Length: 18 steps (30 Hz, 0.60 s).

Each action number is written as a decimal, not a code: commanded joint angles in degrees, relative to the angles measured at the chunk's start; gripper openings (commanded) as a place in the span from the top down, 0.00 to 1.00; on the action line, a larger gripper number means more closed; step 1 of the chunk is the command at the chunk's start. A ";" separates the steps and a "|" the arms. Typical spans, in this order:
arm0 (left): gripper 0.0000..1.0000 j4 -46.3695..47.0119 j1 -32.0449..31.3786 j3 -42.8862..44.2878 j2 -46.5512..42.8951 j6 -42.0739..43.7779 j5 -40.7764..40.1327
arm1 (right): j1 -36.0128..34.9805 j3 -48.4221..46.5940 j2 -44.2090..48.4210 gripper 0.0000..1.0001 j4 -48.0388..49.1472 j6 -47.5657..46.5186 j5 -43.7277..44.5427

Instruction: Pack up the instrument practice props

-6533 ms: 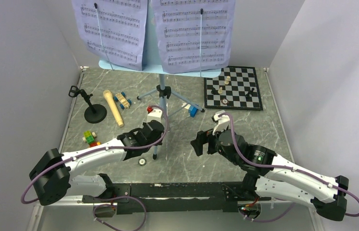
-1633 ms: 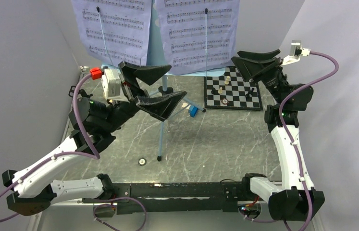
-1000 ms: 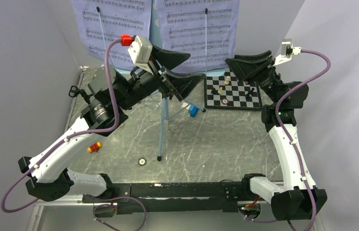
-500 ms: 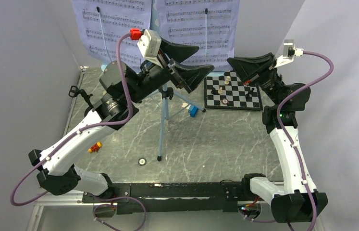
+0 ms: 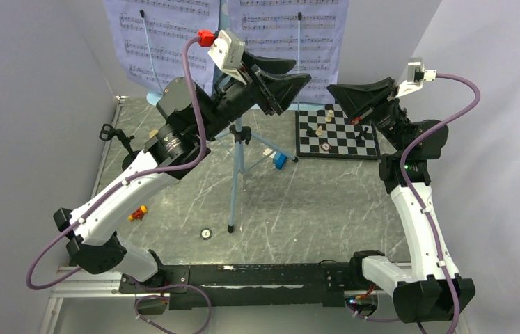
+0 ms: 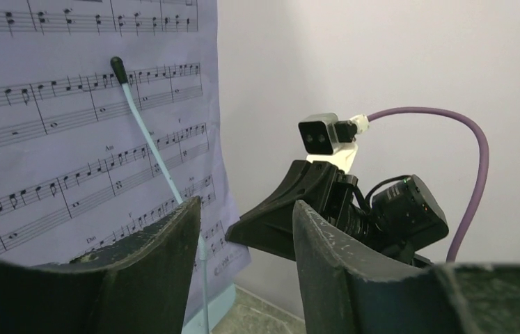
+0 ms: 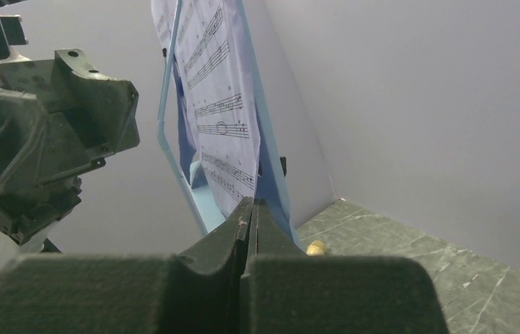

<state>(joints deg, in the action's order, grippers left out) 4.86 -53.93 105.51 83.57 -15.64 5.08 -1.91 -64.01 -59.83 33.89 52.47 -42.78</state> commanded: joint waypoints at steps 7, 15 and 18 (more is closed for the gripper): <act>0.53 -0.33 0.40 5.70 2.72 1.29 -4.20 | -0.69 -1.95 1.08 1.00 0.31 -1.31 -1.16; 0.58 -1.65 0.80 8.37 5.02 1.04 -4.91 | -1.08 -2.41 1.20 1.00 -0.72 -2.24 -1.12; 0.62 -1.72 0.92 8.97 5.52 0.49 -4.91 | -1.16 -2.15 1.43 1.00 -0.84 -2.40 -0.96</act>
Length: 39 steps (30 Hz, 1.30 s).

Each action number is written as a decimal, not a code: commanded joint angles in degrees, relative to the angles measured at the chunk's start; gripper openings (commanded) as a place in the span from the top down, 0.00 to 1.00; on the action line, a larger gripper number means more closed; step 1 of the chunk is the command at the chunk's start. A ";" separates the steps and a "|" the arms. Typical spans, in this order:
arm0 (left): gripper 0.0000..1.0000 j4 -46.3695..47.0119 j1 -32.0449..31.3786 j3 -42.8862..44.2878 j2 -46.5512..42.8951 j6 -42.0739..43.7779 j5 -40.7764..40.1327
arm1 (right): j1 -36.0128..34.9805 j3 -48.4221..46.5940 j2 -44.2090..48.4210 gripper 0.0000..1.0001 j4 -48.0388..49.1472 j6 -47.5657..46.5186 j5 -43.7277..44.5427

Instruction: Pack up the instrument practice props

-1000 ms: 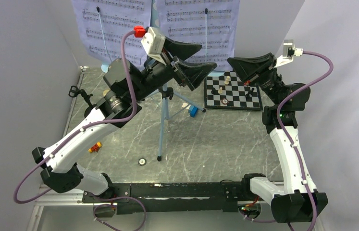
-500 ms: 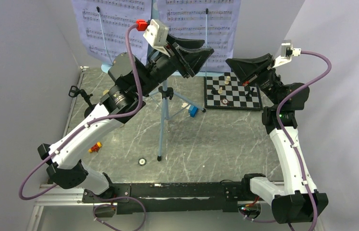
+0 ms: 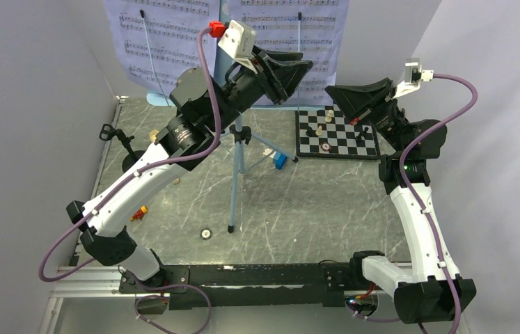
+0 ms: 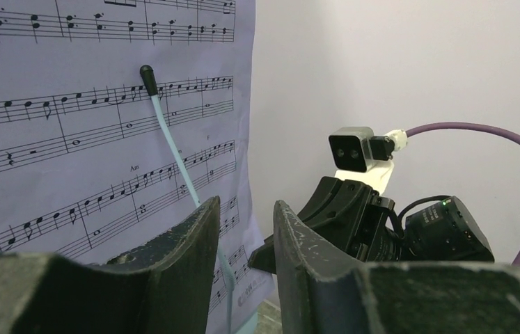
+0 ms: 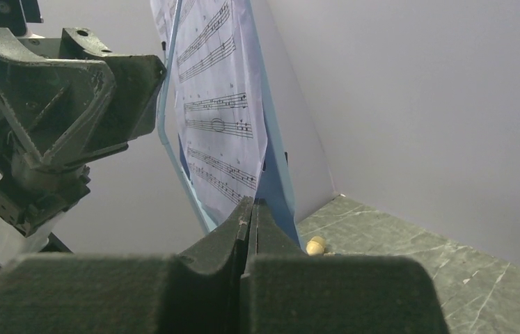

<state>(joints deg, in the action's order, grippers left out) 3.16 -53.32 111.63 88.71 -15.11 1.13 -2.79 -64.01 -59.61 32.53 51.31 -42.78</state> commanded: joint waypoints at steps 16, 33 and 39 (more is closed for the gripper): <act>0.87 0.33 0.69 3.43 1.63 0.18 -0.95 | -0.64 -2.52 1.15 1.00 0.08 -1.35 -1.08; 1.00 4.05 0.75 -0.41 -1.15 -0.22 0.24 | -0.74 -4.37 3.25 1.00 -4.87 -4.80 1.31; 1.00 6.37 0.70 -2.97 -2.86 -0.09 0.01 | -0.68 -6.03 5.35 1.00 -9.93 -8.27 3.59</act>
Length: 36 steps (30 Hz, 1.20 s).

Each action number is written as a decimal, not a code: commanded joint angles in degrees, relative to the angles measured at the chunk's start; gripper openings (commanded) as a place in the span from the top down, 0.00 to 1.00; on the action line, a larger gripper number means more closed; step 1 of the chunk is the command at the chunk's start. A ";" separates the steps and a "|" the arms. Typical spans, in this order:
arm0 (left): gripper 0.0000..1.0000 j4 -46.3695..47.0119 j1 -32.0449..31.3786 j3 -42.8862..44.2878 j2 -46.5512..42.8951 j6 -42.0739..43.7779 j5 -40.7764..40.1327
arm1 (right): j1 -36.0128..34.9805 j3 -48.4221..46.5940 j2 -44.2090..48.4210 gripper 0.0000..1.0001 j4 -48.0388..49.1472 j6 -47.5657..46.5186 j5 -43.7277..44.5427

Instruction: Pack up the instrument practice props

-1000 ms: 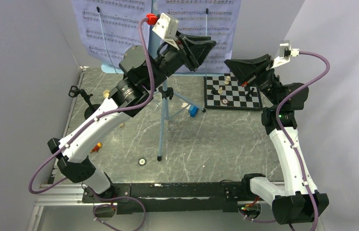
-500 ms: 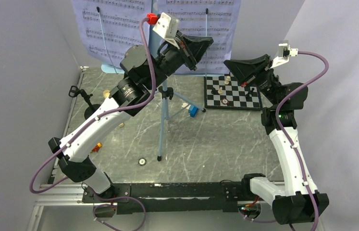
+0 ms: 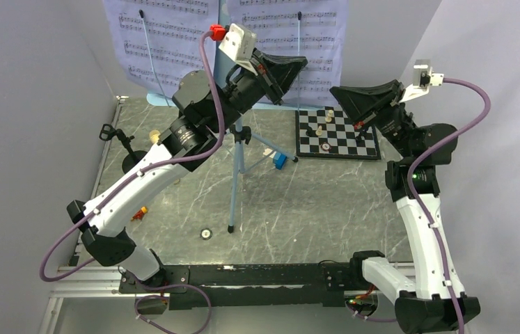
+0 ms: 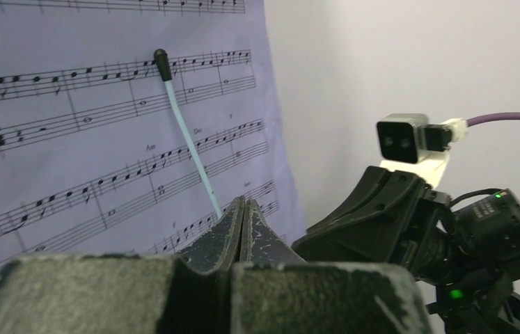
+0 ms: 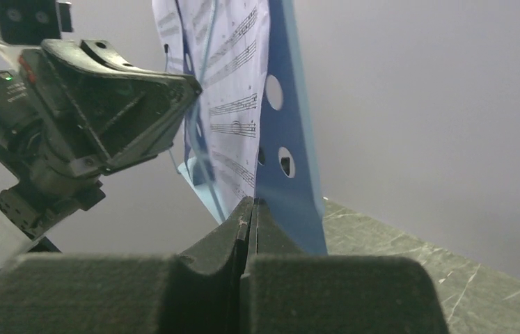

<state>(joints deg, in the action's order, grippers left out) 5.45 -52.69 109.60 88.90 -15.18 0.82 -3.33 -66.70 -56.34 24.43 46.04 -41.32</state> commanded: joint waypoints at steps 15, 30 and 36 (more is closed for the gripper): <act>0.56 4.48 0.14 -2.14 -4.11 0.72 -0.20 | -0.18 -1.77 1.66 1.00 -0.64 -1.72 1.52; 0.48 3.52 4.27 1.07 -1.86 -9.93 8.01 | -0.18 -1.79 1.35 1.00 -0.39 -1.66 0.54; 0.49 2.22 4.67 3.76 -0.18 -12.42 10.70 | -0.17 -1.51 1.40 1.00 0.18 -1.15 0.54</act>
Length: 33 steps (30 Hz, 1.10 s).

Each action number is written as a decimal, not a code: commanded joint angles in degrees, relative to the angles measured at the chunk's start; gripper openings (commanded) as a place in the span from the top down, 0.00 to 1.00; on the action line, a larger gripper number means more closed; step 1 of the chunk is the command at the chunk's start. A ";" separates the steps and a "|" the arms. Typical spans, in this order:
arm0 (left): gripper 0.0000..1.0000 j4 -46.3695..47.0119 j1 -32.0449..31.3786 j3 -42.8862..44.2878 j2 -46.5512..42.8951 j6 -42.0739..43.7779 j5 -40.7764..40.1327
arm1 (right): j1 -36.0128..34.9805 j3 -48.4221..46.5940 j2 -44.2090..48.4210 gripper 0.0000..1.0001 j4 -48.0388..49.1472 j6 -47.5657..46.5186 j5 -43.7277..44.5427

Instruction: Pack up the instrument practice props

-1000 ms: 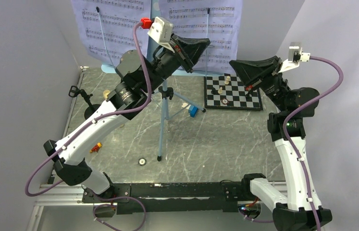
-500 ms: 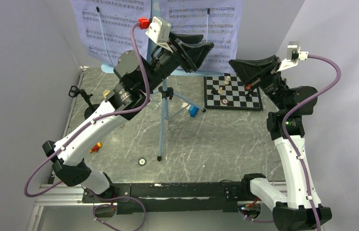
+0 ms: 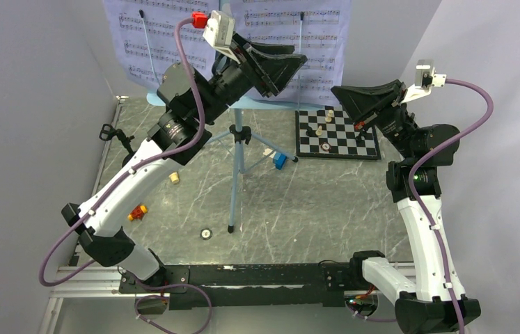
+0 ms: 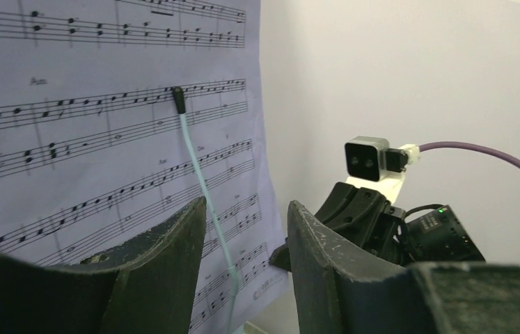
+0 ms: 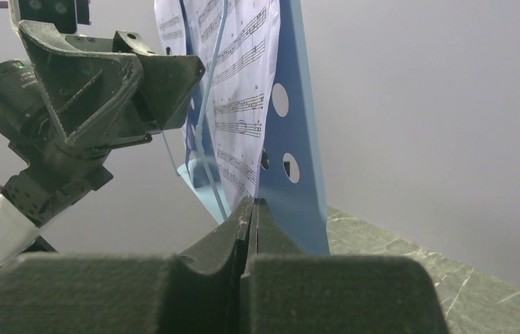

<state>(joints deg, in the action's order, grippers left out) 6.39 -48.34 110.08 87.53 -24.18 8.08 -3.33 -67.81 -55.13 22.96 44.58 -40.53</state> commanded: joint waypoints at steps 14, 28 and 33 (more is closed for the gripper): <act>0.43 0.98 1.09 3.56 2.16 -5.29 4.05 | -0.18 -0.49 0.18 1.00 1.45 0.28 -0.50; 0.84 2.46 1.24 3.44 3.32 -6.51 6.79 | -0.18 -0.41 -0.09 1.00 1.74 0.50 -0.64; 1.00 2.72 1.31 2.92 2.85 -6.64 7.00 | -0.21 -0.43 0.24 1.00 1.47 0.32 -0.45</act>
<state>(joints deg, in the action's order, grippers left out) 6.24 -47.05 113.14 91.26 -29.67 12.91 -3.33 -67.79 -55.64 23.03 44.97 -40.58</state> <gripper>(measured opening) 0.045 0.008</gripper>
